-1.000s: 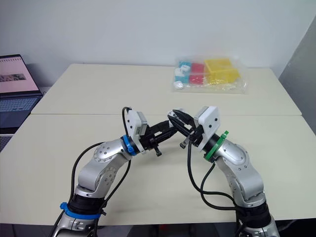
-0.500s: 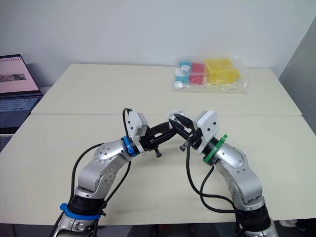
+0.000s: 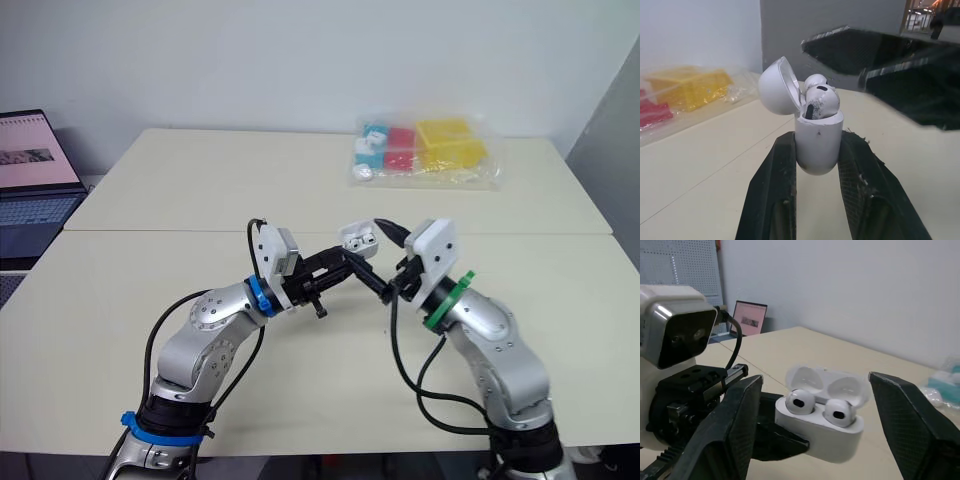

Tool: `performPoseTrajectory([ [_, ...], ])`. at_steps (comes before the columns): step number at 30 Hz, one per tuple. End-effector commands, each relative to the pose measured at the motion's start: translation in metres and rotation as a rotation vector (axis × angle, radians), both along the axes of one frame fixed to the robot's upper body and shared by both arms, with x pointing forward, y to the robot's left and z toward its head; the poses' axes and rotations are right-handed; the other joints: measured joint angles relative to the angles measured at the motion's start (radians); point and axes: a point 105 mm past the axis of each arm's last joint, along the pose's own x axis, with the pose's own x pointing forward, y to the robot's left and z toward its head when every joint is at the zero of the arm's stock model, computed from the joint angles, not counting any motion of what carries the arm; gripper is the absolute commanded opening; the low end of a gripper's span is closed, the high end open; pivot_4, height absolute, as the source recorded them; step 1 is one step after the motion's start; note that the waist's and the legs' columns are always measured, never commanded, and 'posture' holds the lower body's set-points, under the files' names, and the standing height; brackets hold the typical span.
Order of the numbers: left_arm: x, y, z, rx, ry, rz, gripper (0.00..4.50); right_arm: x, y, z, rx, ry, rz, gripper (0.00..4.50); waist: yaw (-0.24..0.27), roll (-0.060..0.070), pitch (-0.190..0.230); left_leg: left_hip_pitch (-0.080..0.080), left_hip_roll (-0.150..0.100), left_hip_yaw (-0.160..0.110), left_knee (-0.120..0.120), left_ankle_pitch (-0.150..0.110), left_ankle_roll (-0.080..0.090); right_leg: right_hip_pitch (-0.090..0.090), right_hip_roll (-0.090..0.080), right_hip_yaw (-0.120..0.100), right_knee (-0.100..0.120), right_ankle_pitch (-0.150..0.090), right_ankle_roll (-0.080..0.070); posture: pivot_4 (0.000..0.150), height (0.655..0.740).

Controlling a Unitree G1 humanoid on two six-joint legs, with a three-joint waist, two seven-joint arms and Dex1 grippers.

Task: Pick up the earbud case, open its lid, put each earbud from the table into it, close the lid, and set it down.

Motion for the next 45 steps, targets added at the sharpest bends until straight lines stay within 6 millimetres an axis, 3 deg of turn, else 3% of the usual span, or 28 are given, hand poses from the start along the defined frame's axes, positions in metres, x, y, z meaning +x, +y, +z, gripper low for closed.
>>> performPoseTrajectory([
  [1,-0.006,-0.001,0.011,-0.006,-0.054,-0.021,0.79,-0.01,-0.012,0.032,-0.004,-0.063,0.014,3.62,-0.001,0.0,0.0,0.0,0.0,0.0,0.0,0.0,0.0,0.0,0.0,0.0,0.0,0.0,0.0,0.15,0.74],
  [4,-0.009,-0.003,0.009,0.012,-0.063,-0.048,0.79,-0.003,-0.018,0.039,-0.046,-0.041,-0.003,3.62,-0.002,0.0,0.0,0.001,0.0,0.0,0.0,0.0,0.0,0.0,0.0,0.0,0.001,0.0,0.0,0.15,0.74],
  [6,-0.013,-0.007,0.007,0.022,-0.069,-0.079,0.79,0.012,-0.024,0.045,-0.107,-0.018,-0.02,3.62,-0.003,0.0,0.0,0.001,0.0,0.0,-0.001,0.0,0.0,0.0,0.0,0.0,0.001,0.0,0.0,0.15,0.74],
  [9,-0.017,-0.012,0.006,0.035,-0.083,-0.115,0.79,0.025,-0.024,0.057,-0.234,-0.014,0.066,3.04,-0.003,0.0,0.0,0.001,0.0,0.001,0.0,0.0,0.0,0.0,0.0,0.0,0.001,0.0,0.0,0.15,0.74],
  [14,-0.017,-0.015,0.006,0.047,-0.102,-0.142,0.79,0.051,-0.021,0.056,-0.389,0.133,0.118,1.18,-0.004,0.0,0.0,0.001,0.0,0.001,-0.002,0.0,0.001,-0.001,0.001,0.001,-0.001,0.0,-0.001,0.15,0.74],
  [17,-0.019,-0.017,0.005,0.057,-0.112,-0.162,0.79,0.052,-0.016,0.051,-0.531,0.177,0.223,0.08,-0.002,0.0,0.0,-0.002,0.0,0.001,-0.002,0.0,0.001,-0.002,0.001,0.0,-0.002,-0.001,-0.001,0.15,0.74],
  [26,-0.021,-0.019,0.004,0.066,-0.12,-0.177,0.79,0.044,-0.011,0.036,-0.703,0.288,0.412,0.0,0.0,0.0,0.0,-0.003,0.0,0.001,-0.002,0.0,0.001,-0.003,0.0,0.0,-0.003,0.0,-0.001,0.15,0.74],
  [34,-0.021,-0.018,0.003,0.063,-0.114,-0.167,0.79,0.026,-0.006,0.037,-0.699,0.301,0.523,0.0,-0.001,0.0,0.0,-0.002,0.0,0.001,-0.001,0.0,0.001,-0.003,0.0,0.0,-0.001,0.0,-0.001,0.15,0.74],
  [45,-0.019,-0.018,0.006,0.042,-0.108,-0.154,0.79,0.019,-0.01,0.022,-0.742,0.313,0.512,0.0,0.0,0.0,0.0,-0.002,0.0,0.001,-0.001,0.0,0.001,-0.003,0.0,0.0,-0.001,0.0,-0.001,0.15,0.74],
])
